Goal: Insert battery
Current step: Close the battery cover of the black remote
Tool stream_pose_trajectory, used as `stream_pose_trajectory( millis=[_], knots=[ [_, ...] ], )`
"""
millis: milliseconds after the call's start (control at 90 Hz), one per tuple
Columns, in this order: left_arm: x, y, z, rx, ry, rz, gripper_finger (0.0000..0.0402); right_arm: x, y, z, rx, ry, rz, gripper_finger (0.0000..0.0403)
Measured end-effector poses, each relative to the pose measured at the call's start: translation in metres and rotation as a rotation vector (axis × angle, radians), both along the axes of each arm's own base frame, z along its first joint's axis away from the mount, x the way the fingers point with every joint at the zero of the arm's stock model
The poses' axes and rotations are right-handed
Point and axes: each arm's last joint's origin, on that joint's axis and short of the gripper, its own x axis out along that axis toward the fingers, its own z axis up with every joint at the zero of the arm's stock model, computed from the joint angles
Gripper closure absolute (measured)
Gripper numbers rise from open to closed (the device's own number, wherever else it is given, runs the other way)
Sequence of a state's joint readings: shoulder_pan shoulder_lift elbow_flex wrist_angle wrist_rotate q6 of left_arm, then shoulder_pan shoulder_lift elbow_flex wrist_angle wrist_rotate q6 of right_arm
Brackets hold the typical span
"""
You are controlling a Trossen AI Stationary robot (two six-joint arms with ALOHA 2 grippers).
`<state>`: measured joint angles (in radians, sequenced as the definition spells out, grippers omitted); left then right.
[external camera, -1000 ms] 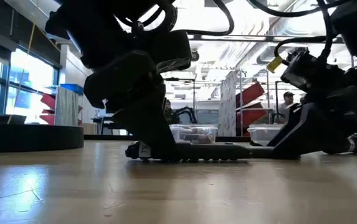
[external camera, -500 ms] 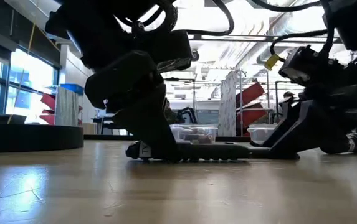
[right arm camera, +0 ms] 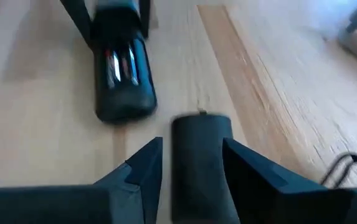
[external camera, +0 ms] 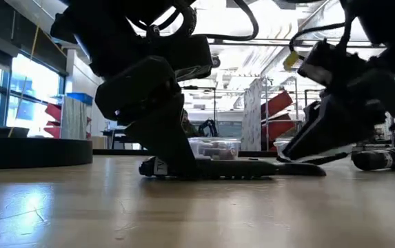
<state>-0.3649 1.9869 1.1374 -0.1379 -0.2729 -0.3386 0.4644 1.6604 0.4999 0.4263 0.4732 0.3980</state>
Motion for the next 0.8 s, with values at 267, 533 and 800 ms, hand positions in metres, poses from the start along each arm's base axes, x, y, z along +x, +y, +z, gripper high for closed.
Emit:
stream_pose_trajectory(
  millis=[267,533,800],
  knots=[
    [0.0,0.0,0.0,0.001,0.002,0.0,0.0215,0.007,-0.01,-0.011,-0.022,0.014,-0.035,0.0197],
    [0.0,0.0,-0.001,0.003,0.008,0.0,0.0215,0.014,-0.011,-0.03,-0.006,0.03,0.019,0.0174],
    [-0.001,0.0,-0.001,0.004,0.015,0.001,0.0215,0.013,-0.01,-0.039,-0.008,0.075,0.044,0.0232]
  ],
)
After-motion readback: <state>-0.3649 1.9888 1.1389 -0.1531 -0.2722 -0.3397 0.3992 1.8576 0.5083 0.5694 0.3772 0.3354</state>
